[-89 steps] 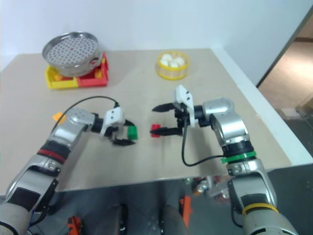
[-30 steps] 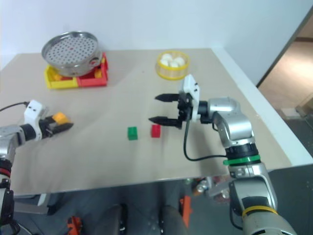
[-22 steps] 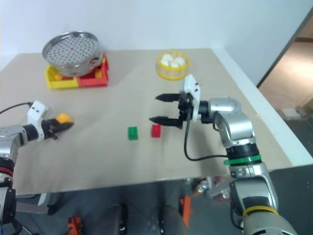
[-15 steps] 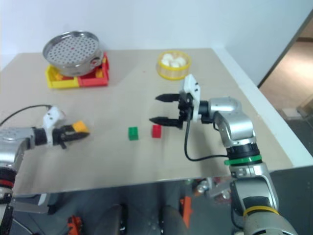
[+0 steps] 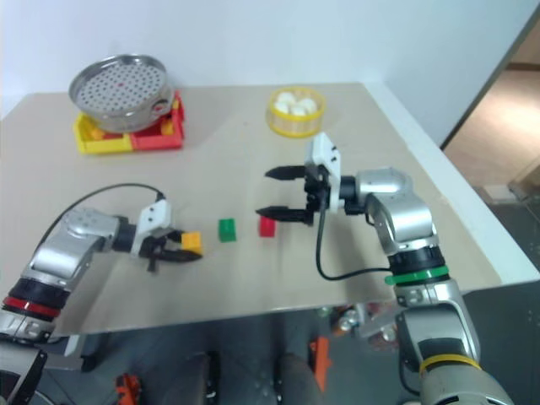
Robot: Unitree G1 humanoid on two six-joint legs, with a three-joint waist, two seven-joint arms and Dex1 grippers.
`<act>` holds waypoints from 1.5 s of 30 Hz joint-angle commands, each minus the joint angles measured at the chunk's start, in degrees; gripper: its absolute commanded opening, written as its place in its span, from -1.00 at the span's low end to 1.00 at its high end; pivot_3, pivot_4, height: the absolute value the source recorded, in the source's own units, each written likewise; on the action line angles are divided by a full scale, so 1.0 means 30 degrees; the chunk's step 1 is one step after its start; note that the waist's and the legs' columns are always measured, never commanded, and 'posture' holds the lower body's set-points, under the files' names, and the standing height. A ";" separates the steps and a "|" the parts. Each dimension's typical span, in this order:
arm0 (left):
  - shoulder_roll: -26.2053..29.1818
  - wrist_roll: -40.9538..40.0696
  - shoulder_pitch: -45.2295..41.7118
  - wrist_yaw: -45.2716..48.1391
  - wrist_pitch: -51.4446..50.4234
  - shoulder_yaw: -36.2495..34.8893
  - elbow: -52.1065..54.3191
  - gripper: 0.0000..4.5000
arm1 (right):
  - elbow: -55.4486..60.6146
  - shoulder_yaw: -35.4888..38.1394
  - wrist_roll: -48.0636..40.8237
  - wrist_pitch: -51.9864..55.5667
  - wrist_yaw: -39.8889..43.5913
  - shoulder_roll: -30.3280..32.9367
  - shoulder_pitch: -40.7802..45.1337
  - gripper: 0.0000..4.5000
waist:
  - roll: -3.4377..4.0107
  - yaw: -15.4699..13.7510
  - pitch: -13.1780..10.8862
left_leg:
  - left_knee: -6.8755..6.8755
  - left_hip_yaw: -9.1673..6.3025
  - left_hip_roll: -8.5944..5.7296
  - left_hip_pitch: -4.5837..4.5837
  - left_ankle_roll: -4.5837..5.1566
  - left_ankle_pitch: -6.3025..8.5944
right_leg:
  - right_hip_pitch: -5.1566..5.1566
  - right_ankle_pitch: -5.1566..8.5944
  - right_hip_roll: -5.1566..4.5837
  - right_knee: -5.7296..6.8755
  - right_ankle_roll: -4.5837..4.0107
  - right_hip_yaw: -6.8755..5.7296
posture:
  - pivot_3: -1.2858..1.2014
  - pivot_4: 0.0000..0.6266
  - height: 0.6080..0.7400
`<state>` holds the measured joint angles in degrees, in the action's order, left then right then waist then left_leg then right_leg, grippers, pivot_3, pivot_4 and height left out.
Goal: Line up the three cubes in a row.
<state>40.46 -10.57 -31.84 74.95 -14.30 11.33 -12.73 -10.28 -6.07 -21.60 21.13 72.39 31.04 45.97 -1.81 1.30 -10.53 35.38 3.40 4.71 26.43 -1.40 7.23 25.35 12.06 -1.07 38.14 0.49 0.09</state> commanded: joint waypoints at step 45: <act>-0.0441 0.1026 -0.2043 0.0713 0.2259 -0.0206 -0.3147 -0.41 | 0.0760 0.0281 -0.0037 -0.0286 -0.0006 0.0452 -0.0074 1.00 | 0.0000 -0.0100 0.0000 | 0.0033 -0.0008 -0.0030 0.0001 0.0004 -0.0002 | -0.0026 -0.0021 -0.0046 0.0003 0.0015 -0.0004 | 0.03 -0.52 1.00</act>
<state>39.47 -7.52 -36.67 76.62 -8.37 10.42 -23.05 -9.78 -6.09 -21.58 21.09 72.31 31.68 45.38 -1.81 1.00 -10.53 35.48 3.39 4.62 26.43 -1.38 7.22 25.27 12.00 -1.21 38.15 0.54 0.09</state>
